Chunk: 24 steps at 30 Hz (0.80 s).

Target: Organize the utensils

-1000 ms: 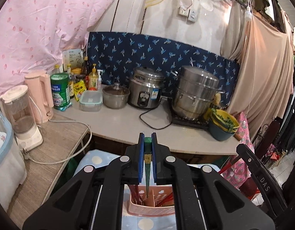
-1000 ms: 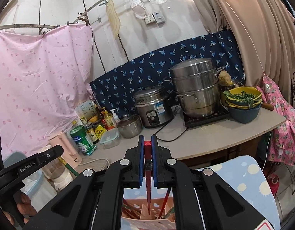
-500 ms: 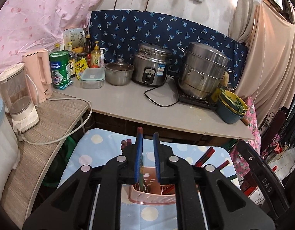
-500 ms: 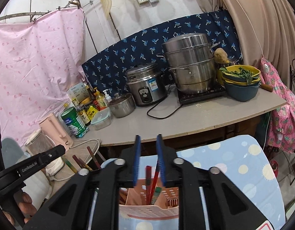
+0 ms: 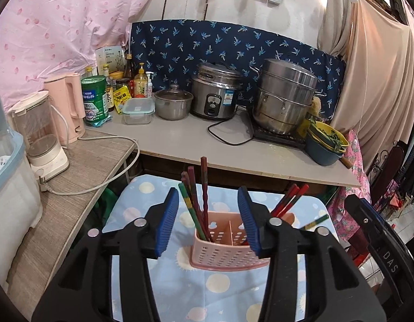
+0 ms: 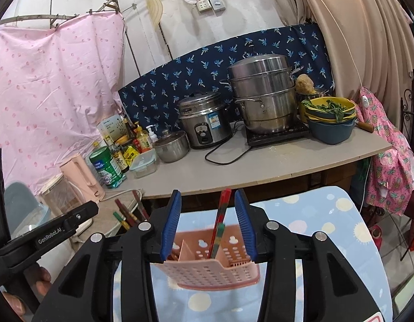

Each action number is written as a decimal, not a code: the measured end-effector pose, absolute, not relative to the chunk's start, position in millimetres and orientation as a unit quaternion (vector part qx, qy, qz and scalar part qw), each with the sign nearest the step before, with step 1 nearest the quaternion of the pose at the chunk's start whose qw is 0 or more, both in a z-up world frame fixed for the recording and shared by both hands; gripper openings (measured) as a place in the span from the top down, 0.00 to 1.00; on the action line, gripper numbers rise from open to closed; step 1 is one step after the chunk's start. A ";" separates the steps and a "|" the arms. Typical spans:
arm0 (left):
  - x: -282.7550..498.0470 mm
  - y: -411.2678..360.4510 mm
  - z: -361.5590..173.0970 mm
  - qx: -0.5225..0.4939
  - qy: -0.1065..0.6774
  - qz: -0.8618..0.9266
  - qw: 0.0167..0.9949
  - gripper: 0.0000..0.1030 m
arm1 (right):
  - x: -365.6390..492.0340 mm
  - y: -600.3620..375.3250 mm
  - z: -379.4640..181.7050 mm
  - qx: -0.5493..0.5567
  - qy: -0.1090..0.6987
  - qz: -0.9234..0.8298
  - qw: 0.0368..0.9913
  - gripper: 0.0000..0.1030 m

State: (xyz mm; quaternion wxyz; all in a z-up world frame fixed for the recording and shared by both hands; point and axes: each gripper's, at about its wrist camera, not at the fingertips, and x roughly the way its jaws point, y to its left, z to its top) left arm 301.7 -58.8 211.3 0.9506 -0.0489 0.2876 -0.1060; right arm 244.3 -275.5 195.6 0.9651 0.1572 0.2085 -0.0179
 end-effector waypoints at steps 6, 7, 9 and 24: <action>271.6 -56.6 205.4 -0.036 0.288 -0.101 0.952 0.45 | 211.7 -263.0 185.8 0.137 0.218 -0.022 0.966 0.47; 266.9 -56.1 203.9 -0.035 0.288 -0.100 0.952 0.44 | 205.9 -260.6 184.0 0.132 0.220 -0.024 0.966 0.46; 257.7 -55.2 200.0 -0.031 0.290 -0.098 0.951 0.43 | 196.2 -256.8 181.1 0.123 0.223 -0.027 0.967 0.42; 201.1 -55.8 169.4 0.011 0.309 -0.081 0.948 0.22 | 138.8 -234.5 153.5 0.088 0.260 -0.037 0.961 0.21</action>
